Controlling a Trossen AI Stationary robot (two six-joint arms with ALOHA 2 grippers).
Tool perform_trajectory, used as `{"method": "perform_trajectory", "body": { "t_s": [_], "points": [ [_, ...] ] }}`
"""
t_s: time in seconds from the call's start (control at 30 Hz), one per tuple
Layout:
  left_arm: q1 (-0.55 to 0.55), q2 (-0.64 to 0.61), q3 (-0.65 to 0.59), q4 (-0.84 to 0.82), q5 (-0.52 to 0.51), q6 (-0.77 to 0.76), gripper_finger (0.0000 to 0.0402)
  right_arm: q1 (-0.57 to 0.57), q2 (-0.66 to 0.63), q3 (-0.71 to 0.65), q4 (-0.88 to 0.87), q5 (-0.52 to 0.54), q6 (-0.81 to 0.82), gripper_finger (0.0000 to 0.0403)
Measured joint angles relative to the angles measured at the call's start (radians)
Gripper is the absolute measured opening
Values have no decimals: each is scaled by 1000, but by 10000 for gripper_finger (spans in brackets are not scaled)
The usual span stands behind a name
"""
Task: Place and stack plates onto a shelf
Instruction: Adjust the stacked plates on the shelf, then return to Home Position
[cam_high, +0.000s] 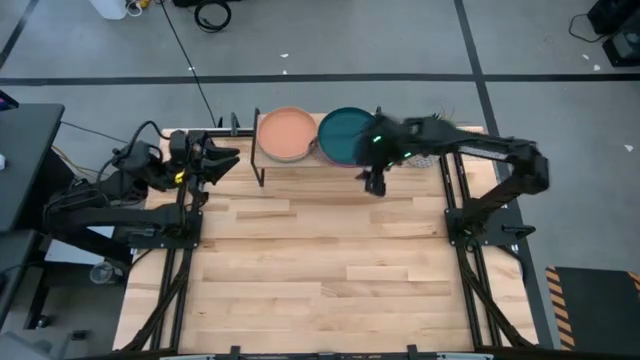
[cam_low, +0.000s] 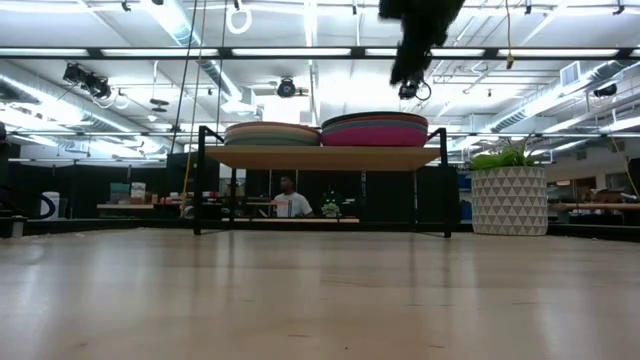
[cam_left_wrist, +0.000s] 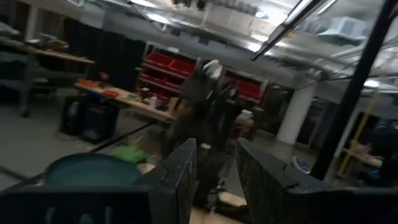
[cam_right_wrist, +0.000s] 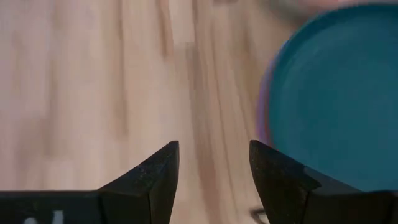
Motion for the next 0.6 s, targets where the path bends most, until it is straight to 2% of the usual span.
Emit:
{"method": "perform_trajectory", "body": {
  "t_s": [0.1,0.23,0.4,0.6],
  "points": [
    [0,-51,1,-100,-45,19,121,-31,-117,-21,62,-7,64,198],
    [-2,-68,-2,-194,-58,23,121,-49,-286,-156,201,44,129,195],
    [-1,-81,-108,-78,-52,26,121,-55,-478,-370,395,106,252,194],
    [-1,-148,-304,50,-66,-62,121,-70,-674,-531,464,132,380,194]
  ]
}}
